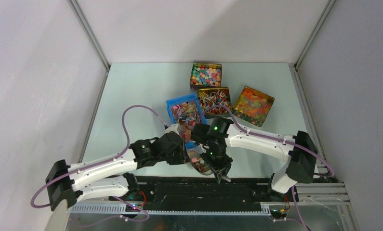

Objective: Pack the candies
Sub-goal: Place the fake candies in the packing bottle.

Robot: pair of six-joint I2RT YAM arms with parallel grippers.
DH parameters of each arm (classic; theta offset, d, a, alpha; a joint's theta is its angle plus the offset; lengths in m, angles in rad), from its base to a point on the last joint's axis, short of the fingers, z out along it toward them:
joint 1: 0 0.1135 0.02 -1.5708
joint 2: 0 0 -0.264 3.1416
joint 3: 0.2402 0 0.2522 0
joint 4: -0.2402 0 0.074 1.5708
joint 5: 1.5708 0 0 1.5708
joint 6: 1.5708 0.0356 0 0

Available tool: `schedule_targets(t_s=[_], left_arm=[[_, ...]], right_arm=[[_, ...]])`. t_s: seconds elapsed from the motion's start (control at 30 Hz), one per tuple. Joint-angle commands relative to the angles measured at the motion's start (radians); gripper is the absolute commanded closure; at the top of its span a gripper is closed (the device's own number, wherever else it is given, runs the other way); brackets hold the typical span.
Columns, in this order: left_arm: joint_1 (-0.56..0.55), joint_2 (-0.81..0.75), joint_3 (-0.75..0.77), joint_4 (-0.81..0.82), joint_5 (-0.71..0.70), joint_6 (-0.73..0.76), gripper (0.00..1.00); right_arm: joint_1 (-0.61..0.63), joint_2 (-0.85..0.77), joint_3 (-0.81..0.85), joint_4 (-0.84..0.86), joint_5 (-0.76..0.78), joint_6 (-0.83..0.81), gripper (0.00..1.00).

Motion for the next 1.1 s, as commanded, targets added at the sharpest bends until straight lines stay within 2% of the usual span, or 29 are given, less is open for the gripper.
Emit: schedule_targets(t_s=[0.0,0.87,0.93,1.07], left_arm=[[-0.004,0.017,0.023,0.028,0.0,-0.005,0.59],[-0.004,0.089,0.05,0.032,0.019,0.024,0.67],[-0.004,0.084,0.054,0.022,0.014,0.023,0.66],[-0.004,0.058,0.066,-0.001,0.002,0.019,0.57]], right_arm=[[0.005,-0.036,0.026,-0.017,-0.014,0.018,1.0],[0.0,-0.01,0.09,-0.059,-0.008,0.014,1.0],[0.0,-0.007,0.089,-0.06,-0.008,0.011,1.0],[0.0,-0.001,0.081,-0.057,-0.009,0.007,1.0]])
